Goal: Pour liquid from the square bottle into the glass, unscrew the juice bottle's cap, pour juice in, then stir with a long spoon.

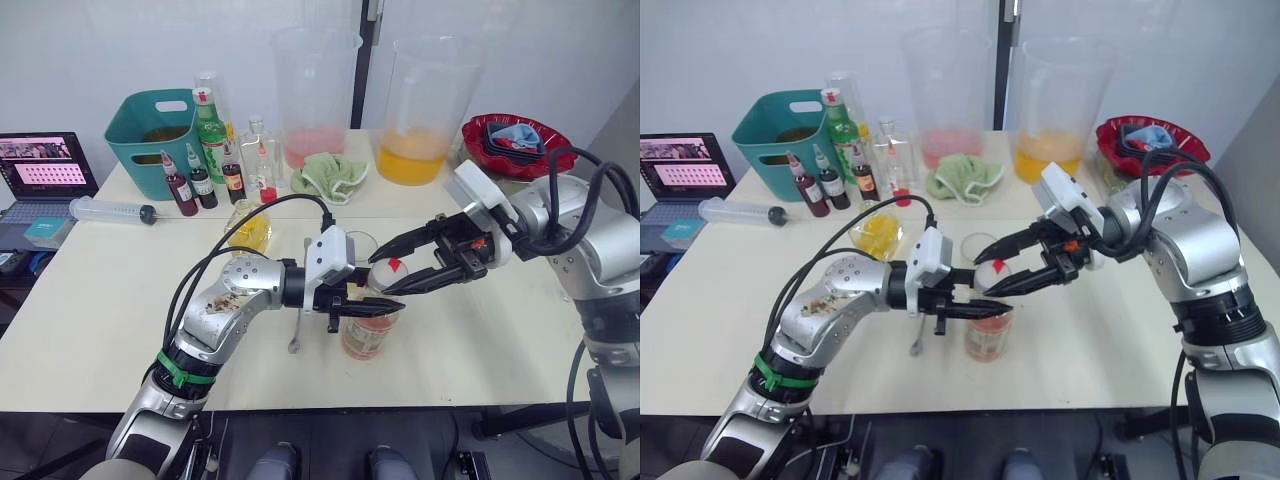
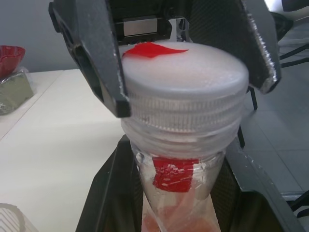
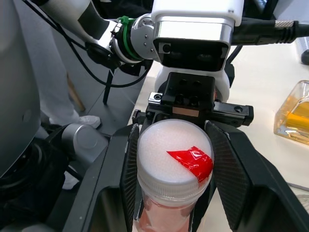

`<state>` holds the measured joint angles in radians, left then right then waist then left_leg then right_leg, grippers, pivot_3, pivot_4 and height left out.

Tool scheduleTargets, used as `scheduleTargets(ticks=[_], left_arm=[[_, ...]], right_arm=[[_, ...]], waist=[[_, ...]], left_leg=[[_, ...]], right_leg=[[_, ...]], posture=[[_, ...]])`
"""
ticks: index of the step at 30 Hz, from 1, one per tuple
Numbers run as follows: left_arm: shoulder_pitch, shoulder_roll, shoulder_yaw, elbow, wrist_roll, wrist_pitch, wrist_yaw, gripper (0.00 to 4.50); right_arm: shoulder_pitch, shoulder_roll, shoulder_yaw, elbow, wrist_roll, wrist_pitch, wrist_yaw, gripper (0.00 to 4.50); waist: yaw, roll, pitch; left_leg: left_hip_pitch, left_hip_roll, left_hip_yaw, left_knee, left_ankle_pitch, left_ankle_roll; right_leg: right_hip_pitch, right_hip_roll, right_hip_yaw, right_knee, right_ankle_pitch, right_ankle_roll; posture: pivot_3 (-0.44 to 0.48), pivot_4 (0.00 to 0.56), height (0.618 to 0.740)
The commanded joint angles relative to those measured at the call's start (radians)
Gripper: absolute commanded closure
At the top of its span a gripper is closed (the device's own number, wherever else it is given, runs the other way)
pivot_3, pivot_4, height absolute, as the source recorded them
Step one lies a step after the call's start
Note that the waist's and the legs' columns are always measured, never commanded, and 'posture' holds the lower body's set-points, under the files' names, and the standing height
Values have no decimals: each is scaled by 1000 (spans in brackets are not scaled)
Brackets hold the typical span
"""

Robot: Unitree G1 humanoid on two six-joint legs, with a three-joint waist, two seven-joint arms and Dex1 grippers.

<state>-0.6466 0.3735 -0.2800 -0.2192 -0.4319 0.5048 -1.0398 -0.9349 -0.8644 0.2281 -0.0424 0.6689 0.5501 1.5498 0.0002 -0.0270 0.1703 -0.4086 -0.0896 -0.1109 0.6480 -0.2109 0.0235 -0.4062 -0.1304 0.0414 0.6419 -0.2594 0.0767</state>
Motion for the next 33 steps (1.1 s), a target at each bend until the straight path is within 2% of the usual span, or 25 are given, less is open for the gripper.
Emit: scheduleTargets(ticks=[1, 3, 6, 7, 12, 15, 22, 29, 33], left_arm=[[6, 12, -21, 37, 19, 58, 22, 3131], [2, 11, -22, 39, 15, 64, 22, 3131], [3, 4, -28, 35, 11, 70, 27, 3131], [4, 3, -30, 36, 11, 68, 29, 3131], [28, -1, -39, 34, 9, 52, 27, 3131], [38, -4, -43, 19, 6, 55, 29, 3131], [31, -13, -53, 24, 4, 45, 14, 3131], [-17, -35, -57, 93, 16, 29, -1, 3131], [-32, -40, -55, 112, 19, 23, -8, 3131]], right_arm=[[-58, -26, 6, -33, 64, 0, 65, 1826], [-64, -40, -2, -38, 59, 28, 65, 1165], [-19, -60, -92, -84, 67, 55, -1, 110], [2, -64, -128, -103, 67, 57, -43, 46], [159, -46, -321, -270, 68, 91, -325, 46], [248, -30, -415, -434, 179, 202, -497, 46], [420, 8, -458, -648, 255, 310, -771, 46], [488, 14, -456, -687, 250, 316, -878, 46], [522, 29, -462, -686, 279, 300, -890, 1215]], waist=[[1, 0, 0], [2, 0, 0], [6, 0, 0], [7, 0, 0], [12, 0, 0], [12, 0, 0], [13, -1, -1], [16, -1, -1], [16, -1, -1]], left_leg=[[0, 0, 0, 0, 0, 0], [0, 0, 0, 0, 0, 0], [1, 0, 0, 0, 0, 0], [1, 0, 0, 0, 0, 0], [2, 0, 1, 1, 0, 0], [2, 0, 1, 0, 0, 0], [2, 0, 1, 1, 0, 0], [2, 0, 1, 2, 0, 0], [2, 0, 1, 2, 0, 0]], right_leg=[[0, 0, 0, 0, 0, 0], [0, 0, 0, 0, 0, 0], [1, 0, 0, -1, 0, 0], [1, 0, 0, -1, 0, 0], [1, 0, 0, 0, 0, 0], [1, 0, 1, 1, 0, 0], [3, 0, 1, 0, 0, 0], [3, 0, 1, 0, 0, 0], [4, 0, 0, 0, 0, 0]], posture=[[0, 150, 740], [0, 150, 740], [0, 150, 740], [0, 150, 740], [0, 150, 740], [0, 150, 740], [0, 150, 740], [0, 150, 740], [0, 150, 740]])
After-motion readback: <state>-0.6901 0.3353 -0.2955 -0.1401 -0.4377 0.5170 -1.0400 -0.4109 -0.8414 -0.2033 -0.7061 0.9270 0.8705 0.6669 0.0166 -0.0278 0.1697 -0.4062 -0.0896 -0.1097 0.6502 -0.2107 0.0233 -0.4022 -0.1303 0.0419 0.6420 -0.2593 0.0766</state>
